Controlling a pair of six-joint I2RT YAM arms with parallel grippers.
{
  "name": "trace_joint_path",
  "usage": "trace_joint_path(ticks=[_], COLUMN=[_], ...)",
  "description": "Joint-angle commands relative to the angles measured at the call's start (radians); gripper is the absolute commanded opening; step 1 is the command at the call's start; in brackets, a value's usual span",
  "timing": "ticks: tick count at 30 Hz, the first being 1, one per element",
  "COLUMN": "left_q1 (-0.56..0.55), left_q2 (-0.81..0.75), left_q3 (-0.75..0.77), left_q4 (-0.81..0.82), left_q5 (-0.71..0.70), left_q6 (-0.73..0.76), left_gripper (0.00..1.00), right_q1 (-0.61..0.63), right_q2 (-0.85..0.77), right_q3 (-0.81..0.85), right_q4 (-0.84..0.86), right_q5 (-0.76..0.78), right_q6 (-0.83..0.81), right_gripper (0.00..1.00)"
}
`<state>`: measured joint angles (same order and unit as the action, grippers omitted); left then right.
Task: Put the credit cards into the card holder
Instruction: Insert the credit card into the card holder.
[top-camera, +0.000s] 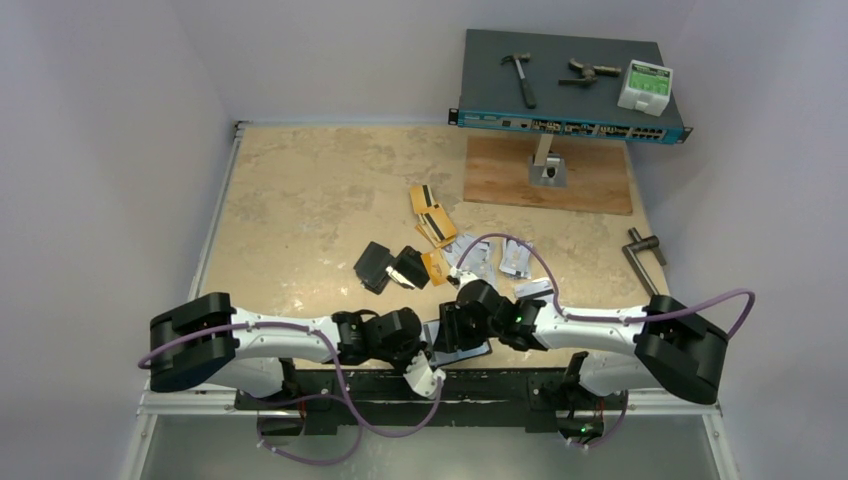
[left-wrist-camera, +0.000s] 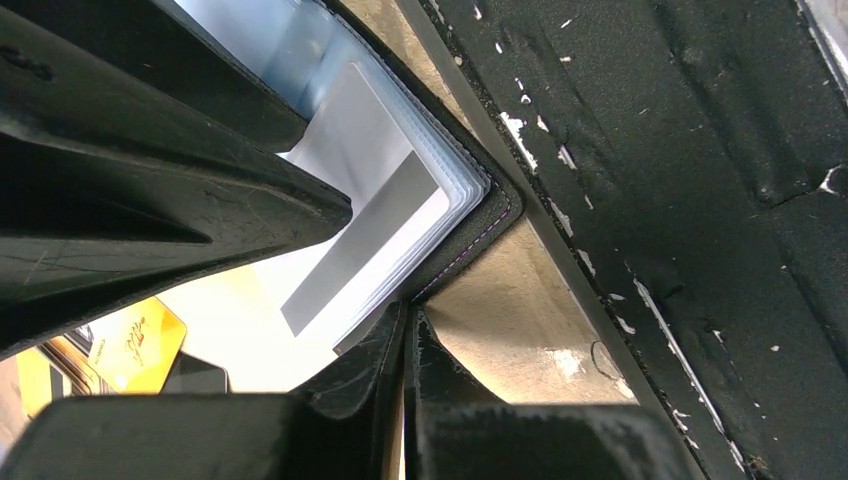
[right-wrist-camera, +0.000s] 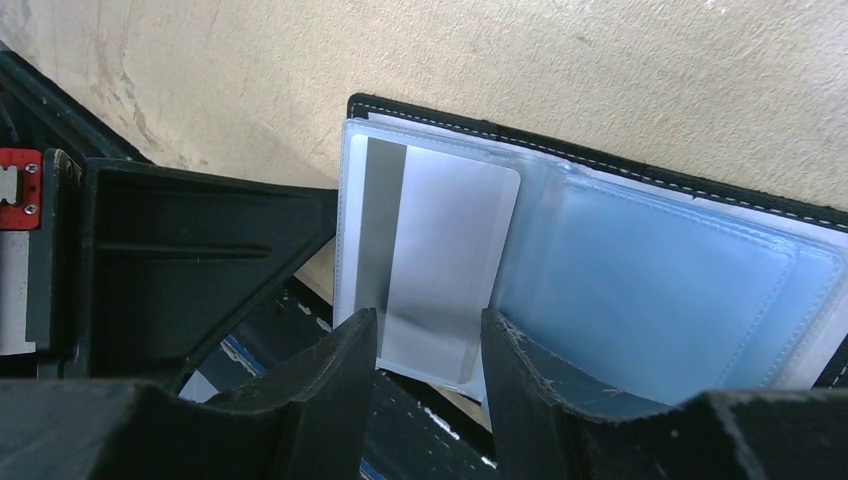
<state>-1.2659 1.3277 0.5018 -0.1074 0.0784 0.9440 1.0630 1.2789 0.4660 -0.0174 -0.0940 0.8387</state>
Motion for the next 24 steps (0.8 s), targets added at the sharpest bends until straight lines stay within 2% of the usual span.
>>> trace_joint_path(ticks=[1, 9, 14, 17, 20, 24], left_q1=[-0.007, -0.006, 0.015, 0.060, 0.119, 0.176], left_q2=[-0.001, -0.020, -0.045, -0.048, -0.043, -0.045], left_q3=[-0.018, -0.032, -0.024, 0.028, 0.117, 0.258], left_q4=[0.042, 0.055, -0.002, -0.089, -0.243, -0.477], left_q5=[0.023, 0.005, -0.014, -0.003, 0.032, 0.047], left_q6=[0.005, 0.013, -0.002, -0.042, -0.077, -0.103], left_gripper=[0.00, 0.00, 0.00, 0.00, 0.00, 0.00], right_q1=[0.024, 0.038, 0.027, -0.008, -0.033, -0.049], right_q2=[0.014, -0.018, -0.130, -0.202, -0.261, -0.297], right_q3=[0.043, 0.050, 0.057, 0.060, 0.060, 0.083], right_q4=[0.048, 0.050, -0.088, -0.188, -0.277, -0.453], right_q5=[-0.007, -0.014, 0.078, 0.133, 0.185, 0.289], right_q6=[-0.004, -0.029, 0.010, 0.022, 0.034, 0.063], right_gripper=[0.42, 0.41, 0.49, 0.55, 0.63, 0.65])
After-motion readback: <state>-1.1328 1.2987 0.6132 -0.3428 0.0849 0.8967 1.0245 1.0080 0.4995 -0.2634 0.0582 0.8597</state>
